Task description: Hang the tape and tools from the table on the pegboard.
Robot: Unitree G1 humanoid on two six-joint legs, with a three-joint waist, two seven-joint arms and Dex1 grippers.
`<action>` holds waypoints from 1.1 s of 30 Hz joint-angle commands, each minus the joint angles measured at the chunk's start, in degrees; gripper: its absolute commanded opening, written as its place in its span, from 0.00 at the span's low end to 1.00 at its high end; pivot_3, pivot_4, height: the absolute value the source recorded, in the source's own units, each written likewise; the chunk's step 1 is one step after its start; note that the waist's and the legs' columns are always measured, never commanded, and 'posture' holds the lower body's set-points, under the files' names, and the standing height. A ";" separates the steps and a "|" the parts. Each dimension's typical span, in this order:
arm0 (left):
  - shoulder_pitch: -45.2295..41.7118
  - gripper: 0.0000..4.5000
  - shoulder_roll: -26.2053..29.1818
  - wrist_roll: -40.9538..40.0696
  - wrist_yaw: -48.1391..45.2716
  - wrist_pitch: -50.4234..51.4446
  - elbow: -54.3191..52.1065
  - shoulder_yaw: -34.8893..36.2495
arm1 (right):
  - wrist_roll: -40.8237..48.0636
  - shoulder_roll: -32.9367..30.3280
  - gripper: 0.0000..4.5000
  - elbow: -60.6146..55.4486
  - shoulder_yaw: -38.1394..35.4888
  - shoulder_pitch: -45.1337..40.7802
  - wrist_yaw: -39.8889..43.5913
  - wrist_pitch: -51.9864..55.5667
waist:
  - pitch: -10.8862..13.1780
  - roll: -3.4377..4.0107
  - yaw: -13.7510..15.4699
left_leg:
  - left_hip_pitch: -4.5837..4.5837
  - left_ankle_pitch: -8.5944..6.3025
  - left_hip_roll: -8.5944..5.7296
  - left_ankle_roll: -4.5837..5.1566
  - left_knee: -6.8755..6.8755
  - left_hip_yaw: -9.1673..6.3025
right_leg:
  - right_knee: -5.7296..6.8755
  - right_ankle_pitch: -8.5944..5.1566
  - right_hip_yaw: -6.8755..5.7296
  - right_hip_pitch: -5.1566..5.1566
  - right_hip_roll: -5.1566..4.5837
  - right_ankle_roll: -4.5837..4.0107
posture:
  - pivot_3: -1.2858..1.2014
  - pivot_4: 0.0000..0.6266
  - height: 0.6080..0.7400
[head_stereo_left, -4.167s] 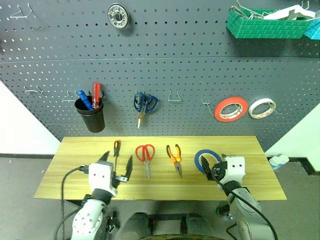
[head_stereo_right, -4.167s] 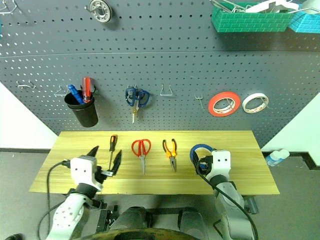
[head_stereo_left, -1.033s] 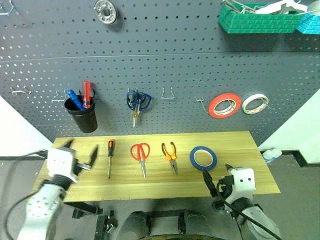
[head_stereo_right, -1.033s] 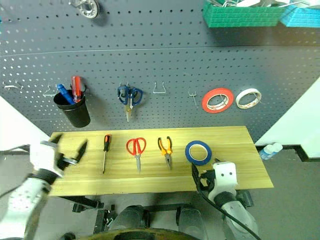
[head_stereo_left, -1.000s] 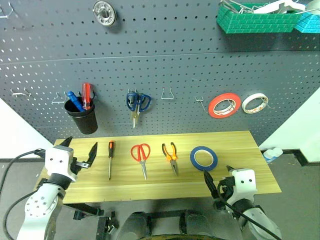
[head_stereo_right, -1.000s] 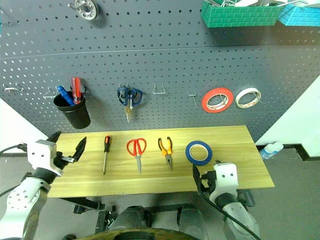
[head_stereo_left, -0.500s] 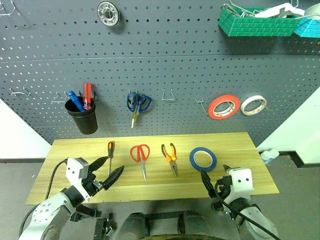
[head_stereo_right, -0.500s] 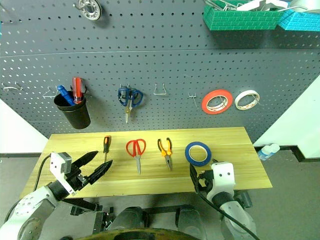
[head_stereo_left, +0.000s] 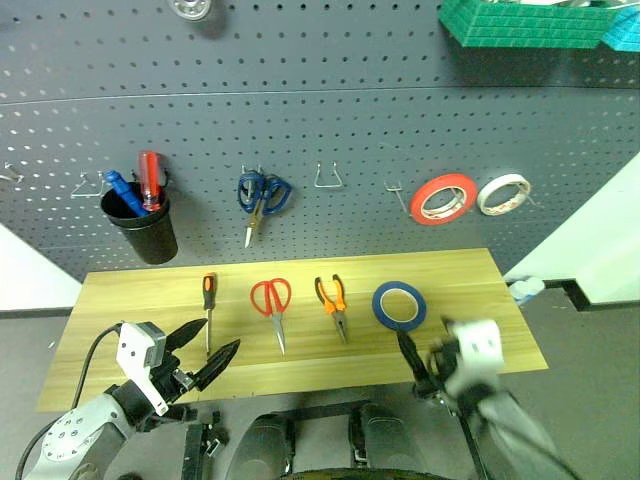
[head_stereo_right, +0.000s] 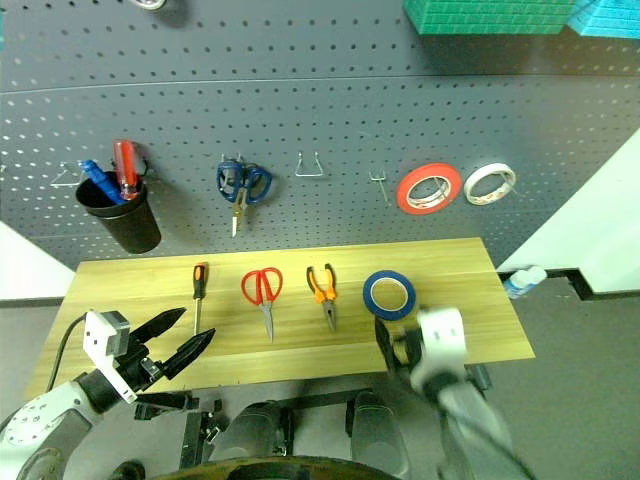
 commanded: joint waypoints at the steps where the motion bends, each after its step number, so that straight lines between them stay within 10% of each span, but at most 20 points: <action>1: 0.78 0.98 -0.41 1.12 0.36 -0.90 -1.60 0.78 | 0.50 -1.04 1.00 3.38 -0.32 0.23 1.96 -0.90 | 0.18 0.05 1.15 | -0.08 0.00 -0.02 0.01 0.00 -0.02 | 0.02 0.18 -0.04 -0.21 -0.01 -0.24 | 0.51 0.29 0.97; 6: -0.06 0.98 -0.91 1.86 -0.42 -0.76 -0.65 -0.24 | -1.49 -3.22 1.00 7.01 1.21 -3.16 4.30 -2.97 | 0.47 0.48 1.03 | -1.18 -0.09 -0.13 0.01 -0.07 -0.03 | 0.25 0.30 -0.03 -1.16 -0.01 -0.01 | 0.51 0.29 0.97; 33: -1.32 0.98 -3.03 3.97 -0.16 -0.76 -1.05 -1.79 | -9.69 -13.83 1.00 30.70 10.24 -22.20 17.85 -1.77 | 1.25 0.32 0.06 | -0.83 -0.04 -0.11 -0.02 0.13 -0.01 | 0.36 0.24 0.02 -0.81 0.07 -0.26 | 0.51 0.30 0.97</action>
